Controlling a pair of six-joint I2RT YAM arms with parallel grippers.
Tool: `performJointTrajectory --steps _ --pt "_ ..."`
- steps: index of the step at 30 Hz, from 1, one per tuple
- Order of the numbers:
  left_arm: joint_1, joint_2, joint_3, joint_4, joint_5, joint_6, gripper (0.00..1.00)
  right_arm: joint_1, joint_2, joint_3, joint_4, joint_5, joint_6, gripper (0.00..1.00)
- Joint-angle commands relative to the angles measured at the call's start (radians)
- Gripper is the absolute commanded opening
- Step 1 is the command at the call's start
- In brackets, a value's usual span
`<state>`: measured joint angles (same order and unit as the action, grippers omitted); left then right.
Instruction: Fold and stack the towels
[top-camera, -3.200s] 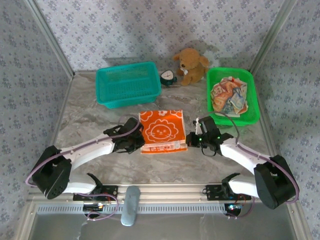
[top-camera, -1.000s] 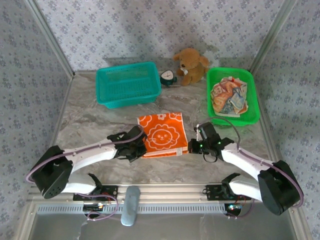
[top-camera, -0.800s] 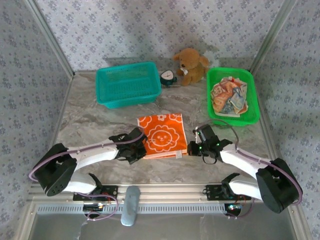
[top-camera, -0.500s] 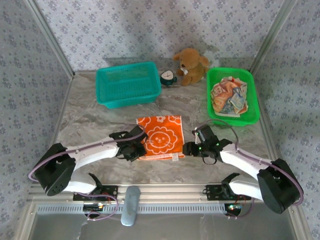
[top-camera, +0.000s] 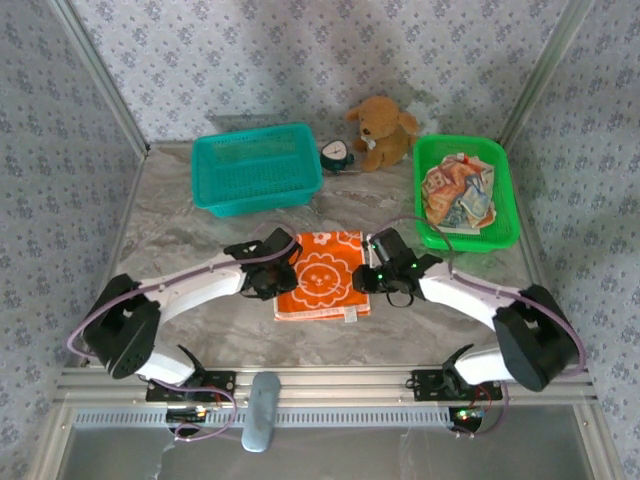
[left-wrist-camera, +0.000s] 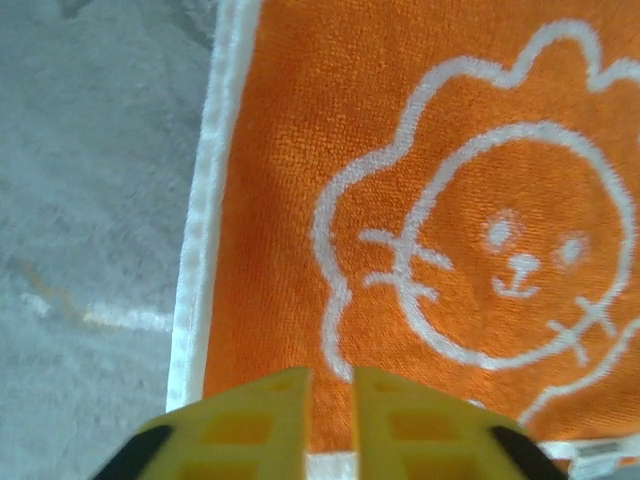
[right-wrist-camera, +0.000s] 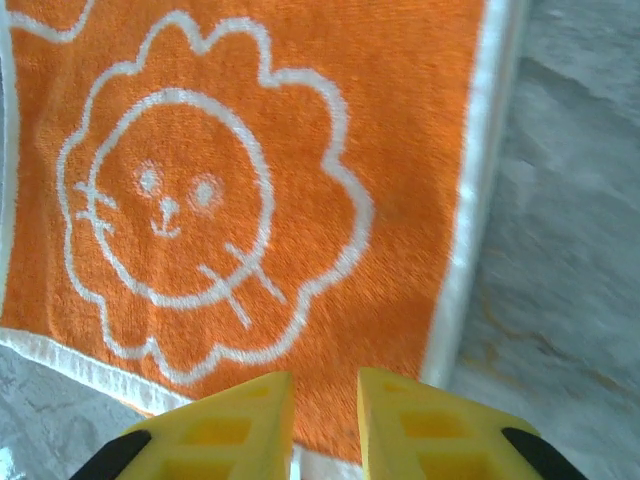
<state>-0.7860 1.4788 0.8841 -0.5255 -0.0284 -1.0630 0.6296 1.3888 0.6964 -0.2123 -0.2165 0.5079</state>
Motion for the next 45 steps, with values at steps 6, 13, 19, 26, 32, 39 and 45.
performJointTrajectory --steps 6,13,19,26,32,39,45 --pt "0.001 0.055 -0.121 0.077 0.058 0.020 0.09 0.061 0.064 -0.046 0.048 -0.004 0.031 0.20" --pt "-0.083 -0.042 -0.242 0.038 0.062 -0.081 0.09 0.140 -0.064 -0.205 0.031 0.012 0.131 0.20" --pt "-0.111 -0.127 -0.254 -0.011 0.063 -0.097 0.12 0.207 -0.143 -0.250 -0.014 0.021 0.192 0.20" --pt "-0.012 -0.150 -0.101 -0.036 0.031 0.022 0.14 0.132 -0.160 -0.076 -0.128 0.045 0.098 0.24" --pt "0.124 -0.008 0.062 0.021 0.033 0.176 0.06 -0.012 0.003 0.092 -0.081 -0.002 0.013 0.21" --pt "0.233 0.200 0.167 0.086 0.068 0.275 0.02 -0.121 0.240 0.271 -0.030 -0.051 -0.041 0.18" --pt "0.243 0.297 0.192 0.073 0.039 0.302 0.00 -0.159 0.382 0.339 -0.038 -0.068 -0.061 0.16"
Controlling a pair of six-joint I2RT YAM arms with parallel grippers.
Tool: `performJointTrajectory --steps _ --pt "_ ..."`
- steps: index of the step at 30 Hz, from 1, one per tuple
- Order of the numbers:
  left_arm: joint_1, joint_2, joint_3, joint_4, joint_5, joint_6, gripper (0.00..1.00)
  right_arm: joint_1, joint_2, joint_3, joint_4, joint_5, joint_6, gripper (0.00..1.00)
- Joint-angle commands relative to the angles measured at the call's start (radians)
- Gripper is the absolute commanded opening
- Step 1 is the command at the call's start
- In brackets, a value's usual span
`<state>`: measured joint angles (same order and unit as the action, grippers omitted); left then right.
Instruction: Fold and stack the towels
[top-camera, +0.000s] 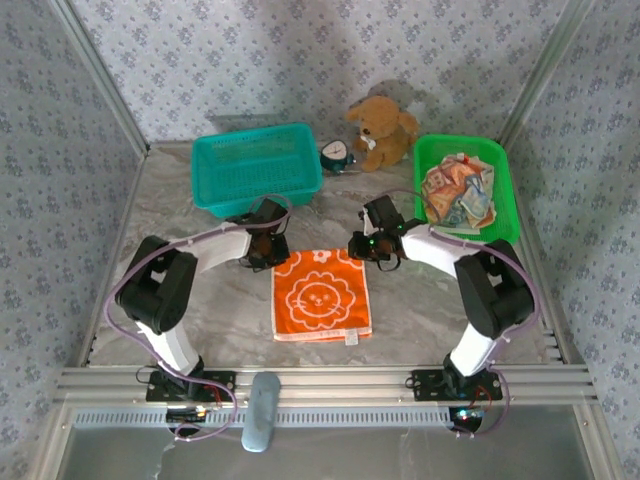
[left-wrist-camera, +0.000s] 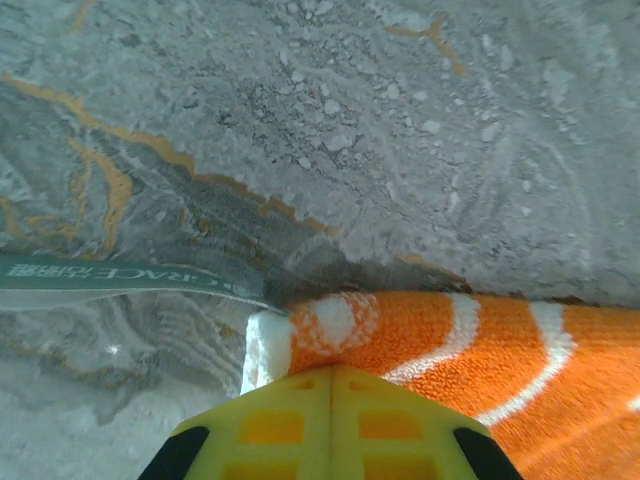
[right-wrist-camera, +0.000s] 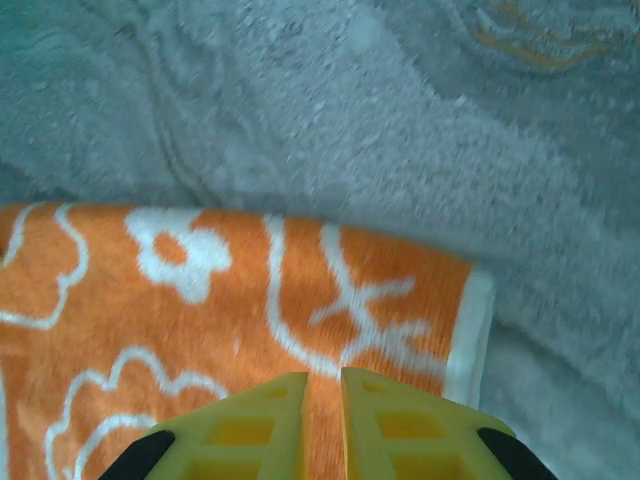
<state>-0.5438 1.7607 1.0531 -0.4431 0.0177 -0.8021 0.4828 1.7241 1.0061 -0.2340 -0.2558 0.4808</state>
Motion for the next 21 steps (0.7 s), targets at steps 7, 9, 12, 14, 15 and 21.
performJointTrajectory --steps 7,9,12,14,15,21 --pt "0.028 0.029 -0.040 -0.003 -0.042 0.042 0.00 -0.051 0.098 -0.038 0.016 -0.006 -0.053 0.18" --pt "0.037 0.025 -0.042 -0.003 -0.032 0.041 0.00 -0.063 0.102 -0.033 0.010 -0.024 -0.059 0.20" --pt "0.037 -0.002 -0.025 -0.019 -0.015 0.039 0.00 -0.070 0.073 -0.011 -0.007 -0.037 -0.062 0.22" --pt "0.038 -0.033 -0.004 -0.032 -0.004 0.032 0.02 -0.070 0.042 0.009 -0.029 -0.043 -0.060 0.22" --pt "0.037 -0.048 0.004 -0.039 -0.002 0.030 0.04 -0.070 0.029 0.017 -0.038 -0.042 -0.058 0.22" --pt "0.047 -0.096 0.039 -0.055 -0.015 0.038 0.22 -0.075 -0.007 0.056 -0.066 -0.024 -0.039 0.28"
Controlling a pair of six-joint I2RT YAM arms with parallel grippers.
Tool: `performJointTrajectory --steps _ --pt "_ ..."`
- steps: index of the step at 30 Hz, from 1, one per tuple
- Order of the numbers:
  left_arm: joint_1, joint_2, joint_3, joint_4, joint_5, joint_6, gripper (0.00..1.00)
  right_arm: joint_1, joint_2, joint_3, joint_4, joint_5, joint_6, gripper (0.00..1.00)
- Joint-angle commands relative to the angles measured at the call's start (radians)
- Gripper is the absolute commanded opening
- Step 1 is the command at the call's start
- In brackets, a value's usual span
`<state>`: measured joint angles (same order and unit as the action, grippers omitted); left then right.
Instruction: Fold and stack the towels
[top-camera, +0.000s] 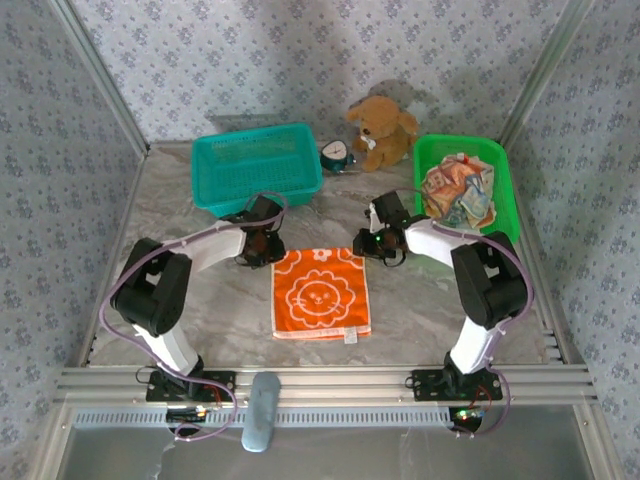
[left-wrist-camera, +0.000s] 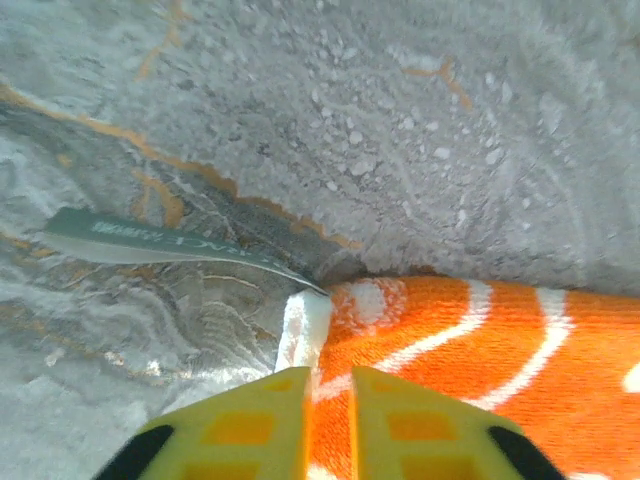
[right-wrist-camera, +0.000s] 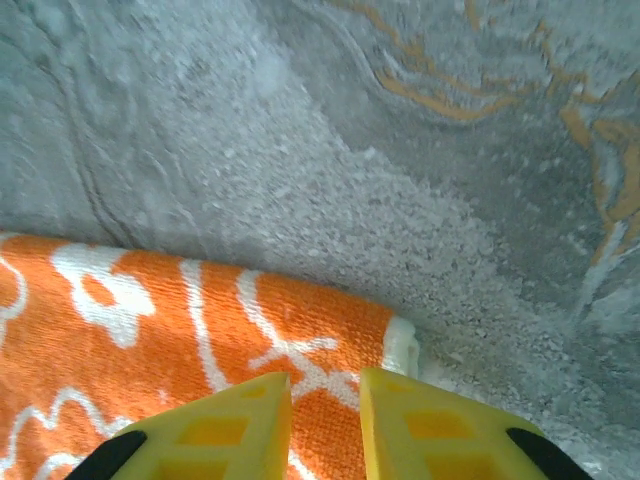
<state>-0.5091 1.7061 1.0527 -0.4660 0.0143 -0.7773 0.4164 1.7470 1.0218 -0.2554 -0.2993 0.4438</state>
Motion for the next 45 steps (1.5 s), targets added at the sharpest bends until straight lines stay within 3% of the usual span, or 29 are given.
performJointTrajectory --steps 1,12,20,24,27,32,37,45 --pt "0.016 -0.040 0.039 -0.030 -0.016 0.018 0.24 -0.010 -0.026 0.045 -0.051 0.027 0.002 0.28" --pt "0.024 0.056 0.052 0.017 0.002 0.047 0.35 -0.020 0.069 0.076 -0.037 0.038 0.019 0.41" --pt "0.024 0.107 0.059 0.040 0.021 0.050 0.36 -0.012 0.120 0.080 -0.033 0.030 0.022 0.41" --pt "0.025 0.118 0.051 0.047 0.024 0.050 0.34 0.003 0.124 0.074 -0.030 0.032 0.023 0.36" --pt "0.024 0.122 0.045 0.053 0.027 0.049 0.27 0.010 0.132 0.073 -0.025 0.031 0.027 0.27" --pt "0.024 0.124 0.043 0.058 0.031 0.050 0.14 0.018 0.135 0.080 -0.025 0.031 0.032 0.00" --pt "0.024 0.103 0.057 0.051 0.038 0.047 0.01 0.015 0.118 0.100 -0.039 0.038 0.013 0.00" --pt "0.024 0.014 0.134 -0.017 0.004 0.081 0.00 -0.023 0.010 0.131 -0.071 0.057 -0.034 0.00"
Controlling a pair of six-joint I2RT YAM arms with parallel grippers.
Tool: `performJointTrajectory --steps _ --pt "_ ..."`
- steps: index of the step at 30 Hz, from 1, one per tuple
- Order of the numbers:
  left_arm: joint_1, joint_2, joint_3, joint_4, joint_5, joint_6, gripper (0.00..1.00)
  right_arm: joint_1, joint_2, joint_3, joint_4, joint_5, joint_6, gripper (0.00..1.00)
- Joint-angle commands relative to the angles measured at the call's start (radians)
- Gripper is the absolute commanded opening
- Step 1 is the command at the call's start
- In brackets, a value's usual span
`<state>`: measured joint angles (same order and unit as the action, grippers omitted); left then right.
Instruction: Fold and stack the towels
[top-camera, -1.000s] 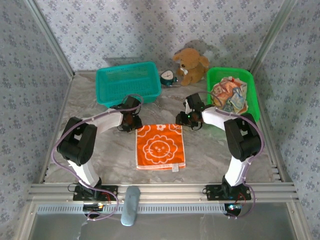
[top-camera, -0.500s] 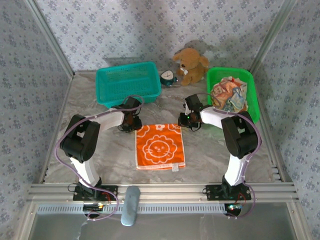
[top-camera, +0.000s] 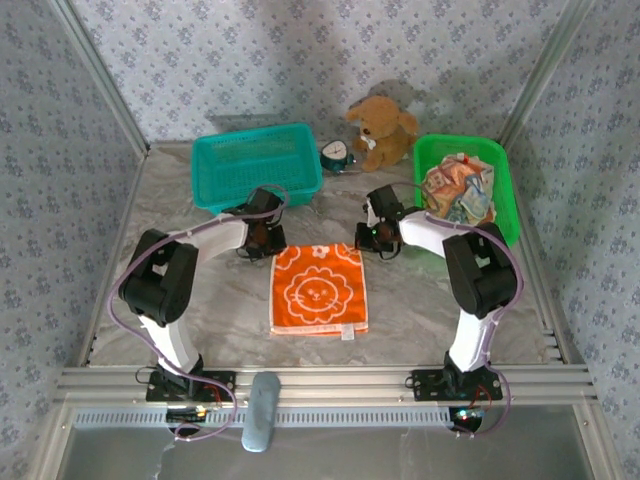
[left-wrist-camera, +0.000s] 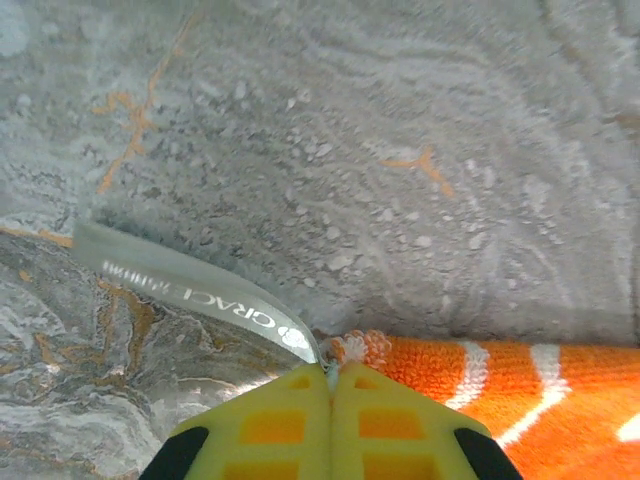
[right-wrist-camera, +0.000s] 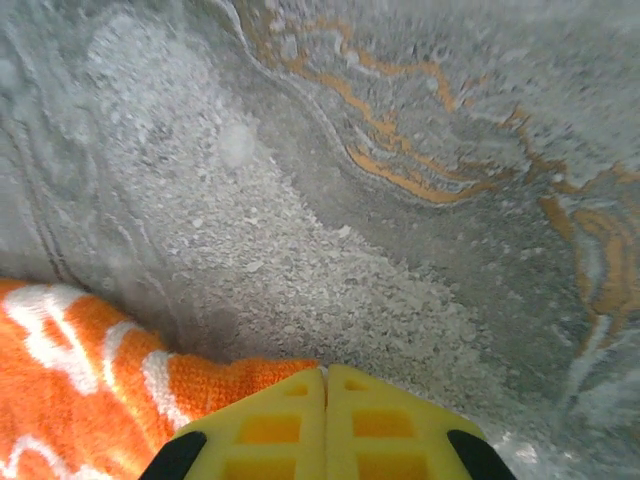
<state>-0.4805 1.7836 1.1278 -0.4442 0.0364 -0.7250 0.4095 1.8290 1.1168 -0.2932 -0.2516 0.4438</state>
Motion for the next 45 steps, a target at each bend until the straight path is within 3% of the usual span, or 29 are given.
performJointTrajectory --steps 1,8,15,23,24,26,27,28,37,45 --pt "-0.004 -0.072 0.067 -0.044 -0.023 0.035 0.00 -0.020 -0.087 0.032 -0.030 0.009 -0.040 0.00" --pt "-0.004 -0.112 0.047 -0.033 -0.039 0.052 0.00 -0.029 -0.181 -0.035 0.011 0.019 -0.046 0.00" --pt "-0.013 -0.229 -0.106 0.071 -0.052 0.053 0.00 -0.011 -0.322 -0.218 0.128 0.020 -0.015 0.00" --pt "-0.165 -0.469 -0.425 0.247 -0.204 0.017 0.03 0.109 -0.563 -0.570 0.318 0.106 0.034 0.00" --pt "-0.190 -0.502 -0.470 0.266 -0.219 -0.006 0.18 0.134 -0.600 -0.614 0.339 0.115 0.038 0.07" --pt "-0.238 -0.555 -0.533 0.278 -0.244 -0.061 0.50 0.175 -0.657 -0.668 0.337 0.157 0.054 0.42" --pt "-0.258 -0.574 -0.545 0.265 -0.252 -0.088 0.59 0.187 -0.679 -0.681 0.321 0.165 0.060 0.57" --pt "-0.276 -0.592 -0.545 0.239 -0.258 -0.106 0.62 0.191 -0.698 -0.680 0.297 0.163 0.066 0.62" --pt "-0.298 -0.596 -0.424 0.030 -0.272 -0.192 0.58 0.186 -0.706 -0.564 0.107 0.144 0.094 0.53" --pt "-0.191 -0.492 -0.351 0.026 -0.146 -0.208 0.45 0.143 -0.569 -0.412 0.015 0.083 0.104 0.42"
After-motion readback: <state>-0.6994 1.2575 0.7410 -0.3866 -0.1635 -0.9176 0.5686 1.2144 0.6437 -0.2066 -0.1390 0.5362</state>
